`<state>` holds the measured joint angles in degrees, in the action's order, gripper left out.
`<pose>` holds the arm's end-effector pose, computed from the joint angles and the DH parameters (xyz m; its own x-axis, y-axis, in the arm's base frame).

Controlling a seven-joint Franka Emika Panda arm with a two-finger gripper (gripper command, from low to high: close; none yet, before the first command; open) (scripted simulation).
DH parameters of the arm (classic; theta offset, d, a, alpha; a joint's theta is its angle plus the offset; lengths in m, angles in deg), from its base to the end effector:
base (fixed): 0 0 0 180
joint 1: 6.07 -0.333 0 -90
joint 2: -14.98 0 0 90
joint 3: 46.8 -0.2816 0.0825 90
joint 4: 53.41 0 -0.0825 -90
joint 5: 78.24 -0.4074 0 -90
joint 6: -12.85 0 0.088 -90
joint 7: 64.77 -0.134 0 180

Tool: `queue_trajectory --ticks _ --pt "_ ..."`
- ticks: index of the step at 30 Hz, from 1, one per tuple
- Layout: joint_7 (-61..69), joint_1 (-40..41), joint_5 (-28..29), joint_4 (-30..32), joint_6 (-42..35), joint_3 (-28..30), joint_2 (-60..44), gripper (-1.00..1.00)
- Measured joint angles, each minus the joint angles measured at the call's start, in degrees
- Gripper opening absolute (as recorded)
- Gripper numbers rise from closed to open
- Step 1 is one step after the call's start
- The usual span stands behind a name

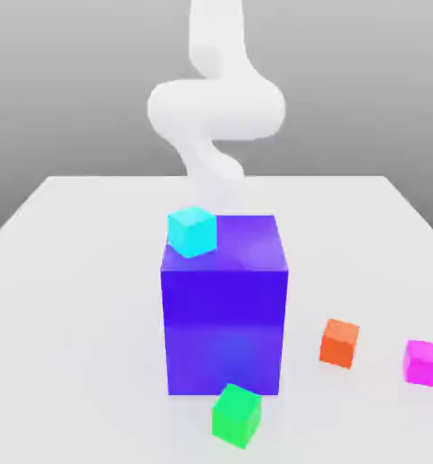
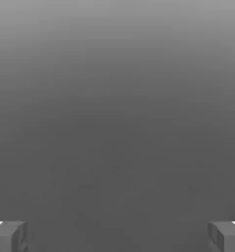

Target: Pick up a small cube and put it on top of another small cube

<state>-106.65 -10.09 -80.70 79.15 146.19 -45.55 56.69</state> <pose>0.4378 0.0208 0.6352 0.5853 -0.6651 0.4637 -0.4535 -0.7426 -0.4929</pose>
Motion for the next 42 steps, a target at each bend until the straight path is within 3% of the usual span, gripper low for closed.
queue_trajectory --ticks 10,21,26,30,35,40,41,42 --pt "15.8 -14.1 -9.7 3.0 5.9 2.0 -17.0 0.0" --pt "29.0 -23.6 -14.9 6.4 12.8 -2.9 -34.8 0.0" --pt "31.5 -28.3 -12.3 8.2 16.7 -5.2 -42.4 0.0" --pt "31.3 -31.1 -7.1 9.8 20.0 -6.0 -48.0 0.0" --pt "28.2 -35.8 2.8 11.4 24.1 -4.5 -54.7 0.0" --pt "27.1 -37.6 5.1 9.9 31.3 -2.9 -63.8 0.0" --pt "27.0 -37.7 5.2 9.6 32.4 -2.8 -65.3 -1.0" --pt "27.0 -37.7 5.2 9.6 32.4 -2.8 -65.3 -1.0"
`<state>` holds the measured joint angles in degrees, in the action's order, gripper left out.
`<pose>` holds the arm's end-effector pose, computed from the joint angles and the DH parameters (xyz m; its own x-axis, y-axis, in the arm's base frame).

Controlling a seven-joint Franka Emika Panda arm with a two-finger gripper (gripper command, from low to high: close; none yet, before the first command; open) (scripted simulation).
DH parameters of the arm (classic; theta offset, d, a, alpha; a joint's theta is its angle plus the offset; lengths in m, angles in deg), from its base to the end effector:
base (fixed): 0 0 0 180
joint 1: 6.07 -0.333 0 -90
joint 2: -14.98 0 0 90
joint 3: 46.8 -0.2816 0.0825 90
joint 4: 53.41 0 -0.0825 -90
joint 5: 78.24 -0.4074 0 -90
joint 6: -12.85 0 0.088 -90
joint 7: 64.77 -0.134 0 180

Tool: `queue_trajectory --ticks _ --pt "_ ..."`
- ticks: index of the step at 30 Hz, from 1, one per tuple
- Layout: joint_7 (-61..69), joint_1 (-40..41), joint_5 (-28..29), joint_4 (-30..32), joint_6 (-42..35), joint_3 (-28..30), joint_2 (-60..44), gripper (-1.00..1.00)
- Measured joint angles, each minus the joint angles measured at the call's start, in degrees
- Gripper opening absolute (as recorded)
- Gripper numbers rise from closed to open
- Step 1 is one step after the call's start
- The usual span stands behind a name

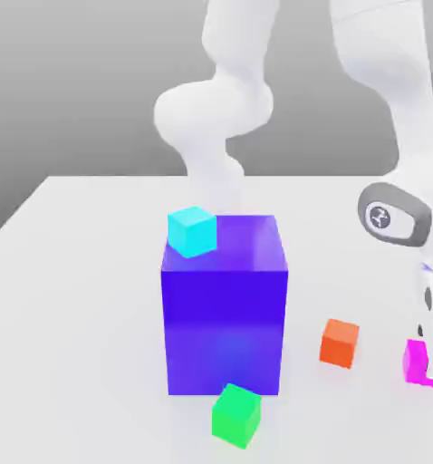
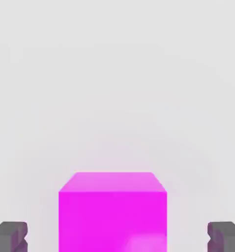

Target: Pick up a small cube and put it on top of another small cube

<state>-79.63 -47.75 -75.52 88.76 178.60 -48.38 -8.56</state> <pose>0.3295 0.3163 0.0499 0.8580 0.5136 0.0012 0.5136 -0.8580 0.0004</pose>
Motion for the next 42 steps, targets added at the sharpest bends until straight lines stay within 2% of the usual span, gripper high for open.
queue_trajectory --ticks 6,12,24,33,42 --pt "-0.1 0.0 0.2 0.0 0.0 0.0 -0.1 -1.0" --pt "1.0 1.5 -1.5 2.1 -7.5 -0.3 9.5 -1.0" --pt "13.8 24.9 -10.3 3.8 -5.5 14.5 12.9 -1.0" --pt "39.3 40.6 -12.8 1.9 -7.1 23.4 15.9 -1.0" --pt "64.4 41.4 -10.4 2.9 -9.3 20.6 17.7 -1.0"
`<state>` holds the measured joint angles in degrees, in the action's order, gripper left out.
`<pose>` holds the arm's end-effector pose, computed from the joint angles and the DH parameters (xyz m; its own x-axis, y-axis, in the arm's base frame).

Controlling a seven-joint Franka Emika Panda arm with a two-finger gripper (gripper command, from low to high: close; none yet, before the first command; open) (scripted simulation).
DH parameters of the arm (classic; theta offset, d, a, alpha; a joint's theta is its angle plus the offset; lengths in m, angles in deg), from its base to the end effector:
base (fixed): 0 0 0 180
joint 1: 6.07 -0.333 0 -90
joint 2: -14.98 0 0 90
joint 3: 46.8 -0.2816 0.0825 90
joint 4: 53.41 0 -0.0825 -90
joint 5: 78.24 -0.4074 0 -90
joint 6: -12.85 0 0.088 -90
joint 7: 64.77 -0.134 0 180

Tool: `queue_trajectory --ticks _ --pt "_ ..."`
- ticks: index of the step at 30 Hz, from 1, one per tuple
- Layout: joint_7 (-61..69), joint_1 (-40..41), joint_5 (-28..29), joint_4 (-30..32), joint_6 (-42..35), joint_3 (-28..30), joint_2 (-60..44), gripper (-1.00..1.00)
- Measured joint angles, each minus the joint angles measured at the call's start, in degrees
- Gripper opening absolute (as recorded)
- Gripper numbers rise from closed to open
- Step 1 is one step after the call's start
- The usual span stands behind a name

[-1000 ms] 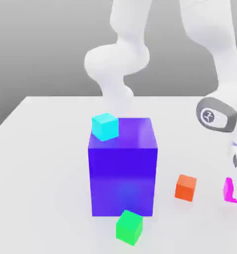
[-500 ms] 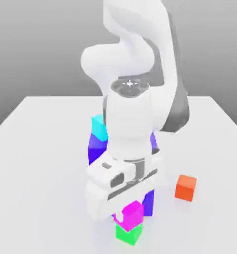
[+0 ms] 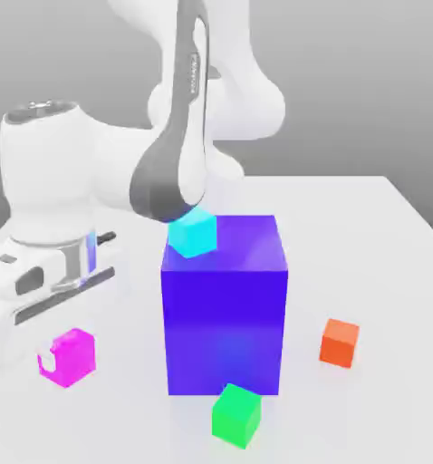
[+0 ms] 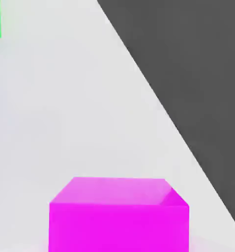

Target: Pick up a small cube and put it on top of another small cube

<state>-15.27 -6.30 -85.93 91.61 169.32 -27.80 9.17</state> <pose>0.4543 -0.1632 0.1673 0.9083 0.4079 0.0925 0.4041 -0.9129 0.0573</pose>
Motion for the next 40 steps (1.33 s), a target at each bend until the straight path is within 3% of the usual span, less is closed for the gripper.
queue_trajectory --ticks 26,37,38,40 --pt "74.0 -9.8 6.6 4.2 -5.4 -10.9 4.0 -1.0" --pt "79.1 -10.4 3.8 3.5 4.2 -12.7 -6.2 -1.0" --pt "79.3 -10.3 3.5 3.5 4.8 -12.9 -7.0 1.0" --pt "79.3 -10.3 3.5 3.5 4.8 -12.9 -7.0 1.0"
